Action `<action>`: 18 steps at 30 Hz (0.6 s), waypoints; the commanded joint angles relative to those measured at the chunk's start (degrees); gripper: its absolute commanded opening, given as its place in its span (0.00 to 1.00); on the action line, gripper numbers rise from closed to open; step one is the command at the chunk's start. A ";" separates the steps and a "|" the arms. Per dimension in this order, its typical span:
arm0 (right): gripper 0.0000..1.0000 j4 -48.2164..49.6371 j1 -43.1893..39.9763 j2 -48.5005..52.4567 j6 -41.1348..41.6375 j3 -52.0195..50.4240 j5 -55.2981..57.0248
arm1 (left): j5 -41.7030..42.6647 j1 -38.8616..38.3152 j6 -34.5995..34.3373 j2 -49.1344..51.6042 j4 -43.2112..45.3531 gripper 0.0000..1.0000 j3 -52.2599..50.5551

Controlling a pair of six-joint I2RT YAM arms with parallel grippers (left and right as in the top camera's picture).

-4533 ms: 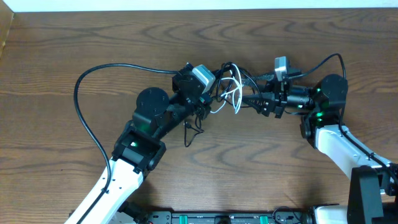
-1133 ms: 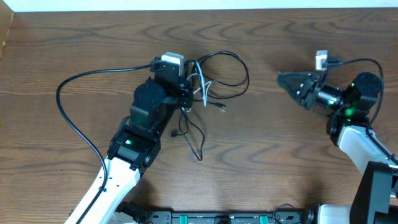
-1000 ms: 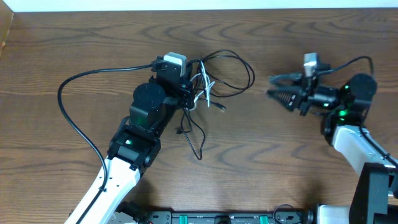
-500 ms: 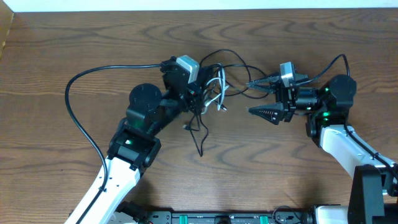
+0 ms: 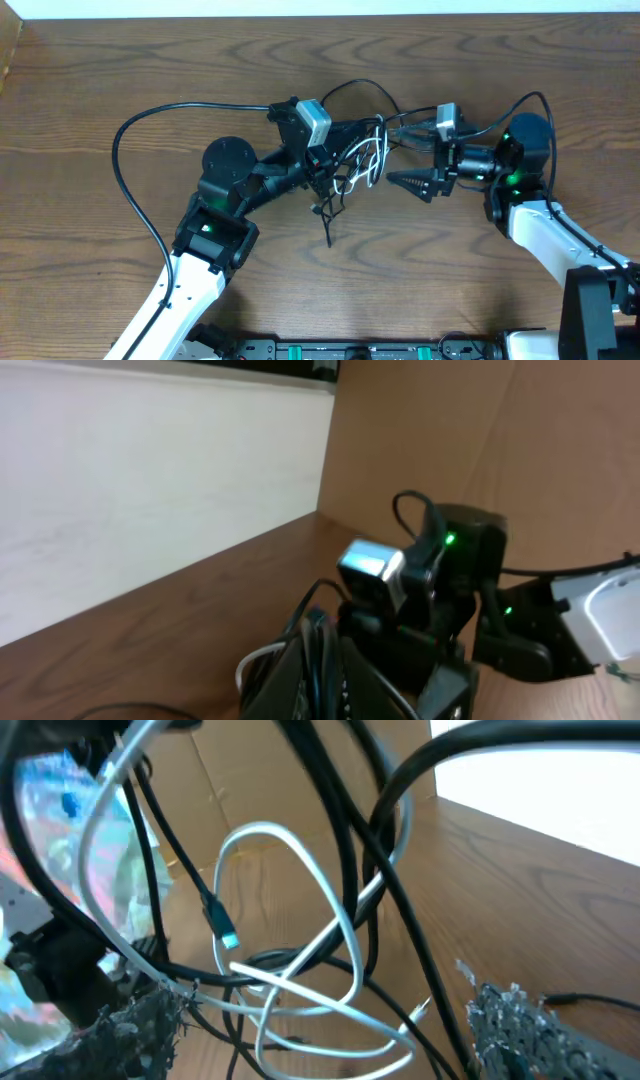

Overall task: Untangle cables
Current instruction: 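Reach the right gripper back toward the bundle held by the left gripper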

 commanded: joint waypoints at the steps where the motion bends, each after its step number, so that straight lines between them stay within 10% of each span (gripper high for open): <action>1: 0.91 -1.68 1.68 -0.20 -7.17 0.04 1.03 | 2.21 0.20 -1.44 -0.61 2.38 0.08 0.37; 8: 0.81 -3.98 2.36 -0.20 -10.36 0.04 1.01 | 2.12 0.22 -1.42 -0.61 3.58 0.07 0.37; 13: 0.19 -3.98 2.36 -0.20 -10.34 0.04 1.01 | -0.90 0.22 -1.42 -0.59 4.37 0.08 0.37; 18: 0.01 -3.98 2.36 -0.20 -10.34 0.04 0.98 | -3.85 0.24 -1.40 -0.59 4.28 0.08 0.37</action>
